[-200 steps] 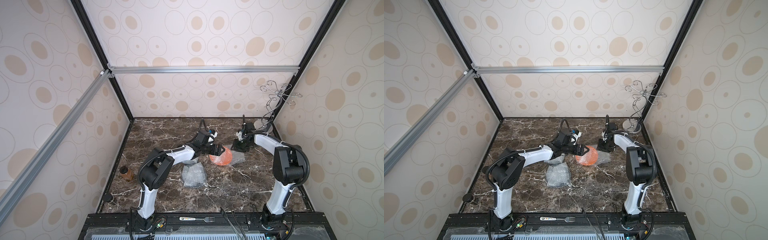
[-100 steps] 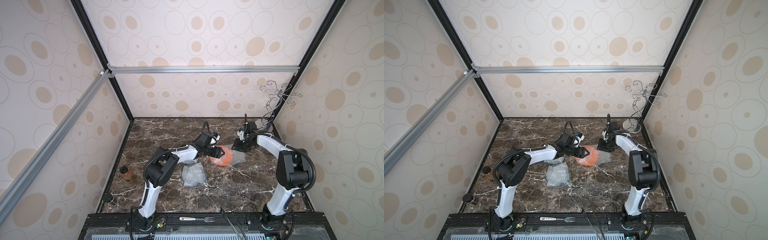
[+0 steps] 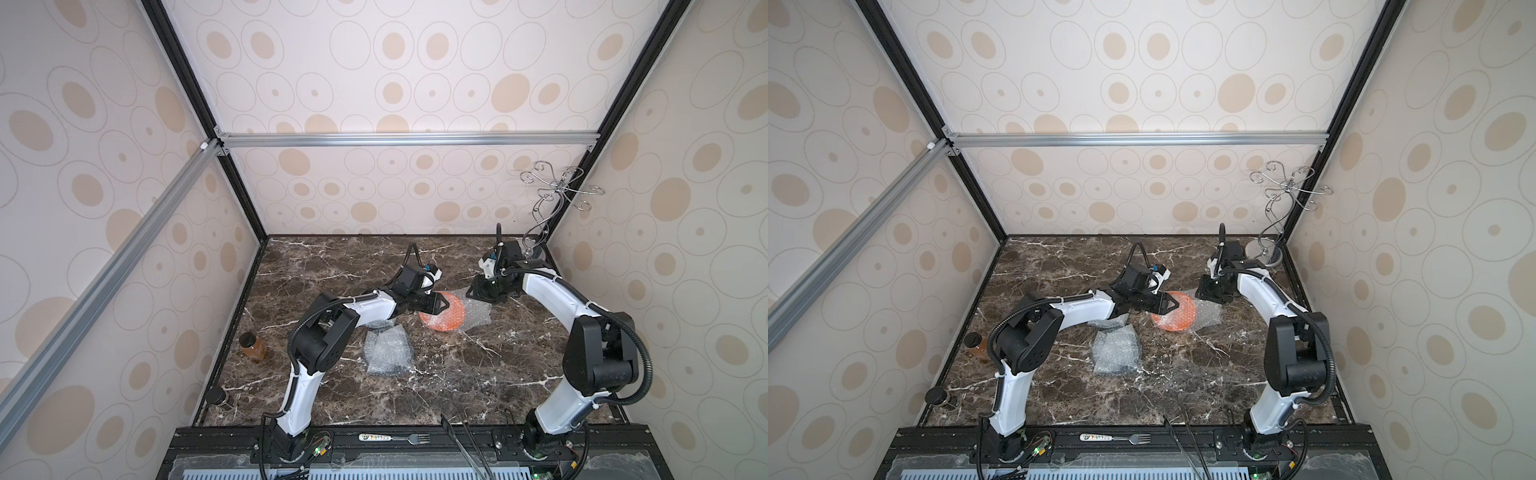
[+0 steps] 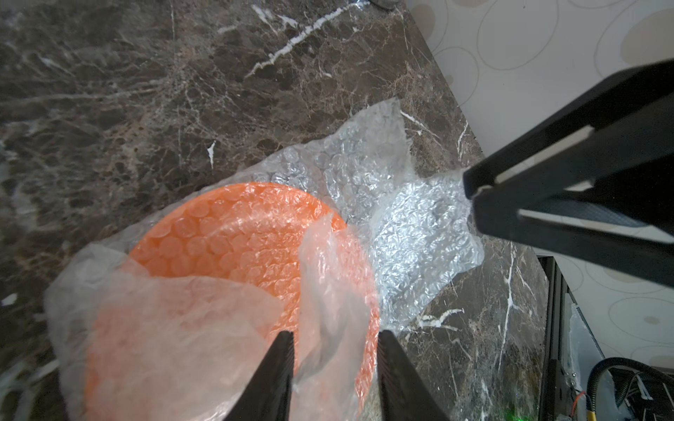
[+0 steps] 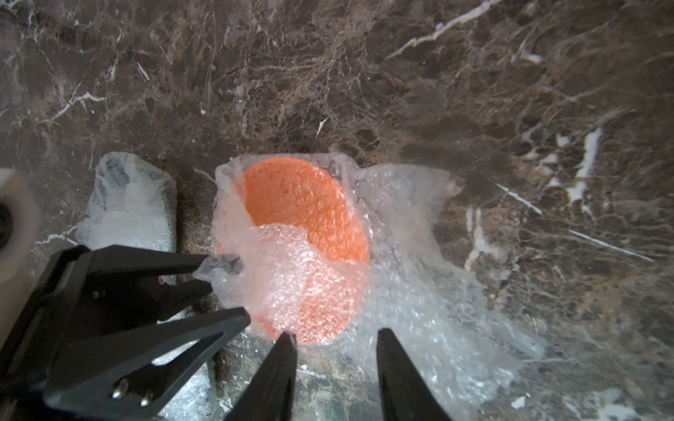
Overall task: Unpack dinner plates from bubble wrap
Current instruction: Unwrap the bubble wrap at the center of the board.
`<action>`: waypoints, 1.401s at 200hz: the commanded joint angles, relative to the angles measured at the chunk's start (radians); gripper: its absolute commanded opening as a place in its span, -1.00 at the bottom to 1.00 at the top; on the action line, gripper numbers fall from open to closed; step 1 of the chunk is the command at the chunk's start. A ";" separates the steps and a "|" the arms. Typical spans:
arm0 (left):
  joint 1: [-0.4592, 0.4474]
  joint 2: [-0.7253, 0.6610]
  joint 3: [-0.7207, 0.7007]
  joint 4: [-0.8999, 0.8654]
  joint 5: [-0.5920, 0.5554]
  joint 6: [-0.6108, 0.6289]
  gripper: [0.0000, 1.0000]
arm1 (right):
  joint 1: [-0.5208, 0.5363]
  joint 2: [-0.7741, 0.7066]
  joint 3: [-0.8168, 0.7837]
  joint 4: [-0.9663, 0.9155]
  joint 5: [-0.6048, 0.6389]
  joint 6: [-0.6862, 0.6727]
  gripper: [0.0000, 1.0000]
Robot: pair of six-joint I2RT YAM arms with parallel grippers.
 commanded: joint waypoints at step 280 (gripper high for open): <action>0.020 0.085 0.084 0.213 -0.083 -0.211 -1.00 | -0.034 -0.196 -0.103 -0.104 -0.049 -0.002 -0.15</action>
